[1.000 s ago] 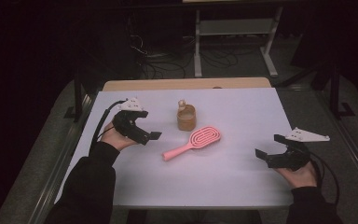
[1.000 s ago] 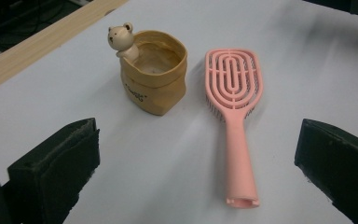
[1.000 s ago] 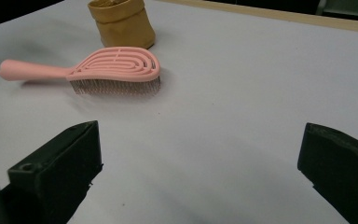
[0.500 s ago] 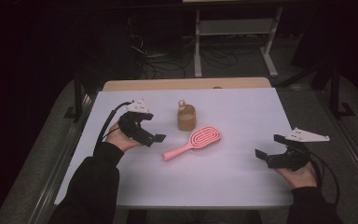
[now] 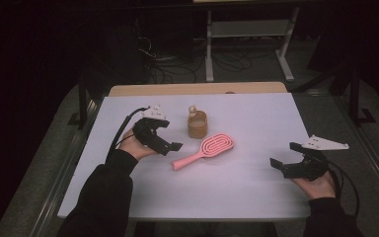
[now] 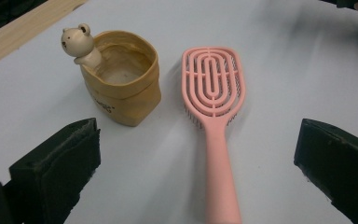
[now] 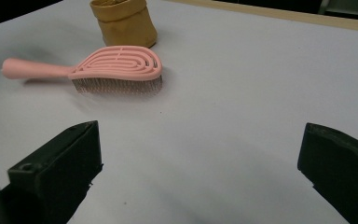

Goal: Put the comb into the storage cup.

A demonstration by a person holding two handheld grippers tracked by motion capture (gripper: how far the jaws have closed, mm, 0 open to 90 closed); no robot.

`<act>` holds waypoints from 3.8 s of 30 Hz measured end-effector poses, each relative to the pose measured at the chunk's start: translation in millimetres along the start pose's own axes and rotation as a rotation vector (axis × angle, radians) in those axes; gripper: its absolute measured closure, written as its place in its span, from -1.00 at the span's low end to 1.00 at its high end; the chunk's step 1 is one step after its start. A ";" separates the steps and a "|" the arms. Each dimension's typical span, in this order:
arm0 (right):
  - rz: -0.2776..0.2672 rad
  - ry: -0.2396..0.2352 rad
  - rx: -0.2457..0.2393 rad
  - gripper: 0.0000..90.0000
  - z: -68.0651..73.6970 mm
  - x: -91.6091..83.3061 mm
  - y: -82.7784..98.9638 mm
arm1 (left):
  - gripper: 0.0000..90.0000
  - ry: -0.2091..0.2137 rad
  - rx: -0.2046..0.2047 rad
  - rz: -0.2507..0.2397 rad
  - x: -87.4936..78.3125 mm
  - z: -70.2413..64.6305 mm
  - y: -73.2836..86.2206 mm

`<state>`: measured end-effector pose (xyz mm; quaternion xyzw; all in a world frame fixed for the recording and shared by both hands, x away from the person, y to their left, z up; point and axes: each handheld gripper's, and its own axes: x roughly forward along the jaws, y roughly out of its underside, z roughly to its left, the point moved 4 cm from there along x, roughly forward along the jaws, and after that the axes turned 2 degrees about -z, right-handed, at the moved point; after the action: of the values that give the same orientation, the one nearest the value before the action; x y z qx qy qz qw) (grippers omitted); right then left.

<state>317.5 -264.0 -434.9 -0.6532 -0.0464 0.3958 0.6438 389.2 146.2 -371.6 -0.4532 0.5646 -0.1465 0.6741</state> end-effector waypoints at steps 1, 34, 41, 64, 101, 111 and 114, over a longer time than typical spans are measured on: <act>0.000 0.000 0.000 -1.00 0.0 0.0 0.0 | -1.00 0.000 0.000 0.000 0.0 0.0 0.0; 0.011 -0.009 -0.004 -1.00 0.7 1.7 0.7 | -0.98 0.054 -0.007 0.087 35.4 -2.3 1.5; 0.013 -0.010 -0.006 -1.00 0.9 1.8 0.9 | -0.98 0.066 0.002 0.113 43.6 -4.4 3.7; 0.013 -0.010 -0.005 -1.00 0.9 1.8 0.8 | -0.98 0.098 0.014 0.198 68.9 -8.4 10.9; 0.015 -0.011 0.000 -1.00 0.4 1.7 1.1 | -0.67 0.137 0.043 0.353 106.0 -16.4 21.9; 0.019 -0.013 -0.003 -1.00 0.7 2.3 1.3 | -0.27 0.131 0.079 0.386 111.1 -19.7 22.2; 0.019 -0.012 -0.002 -1.00 0.5 2.3 1.3 | -0.12 0.099 0.081 0.390 111.6 -19.0 21.3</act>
<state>318.2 -262.5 -437.0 -0.6519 -0.0444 0.4056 0.6392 401.2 70.2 -457.3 -0.3002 0.6677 -0.0576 0.6788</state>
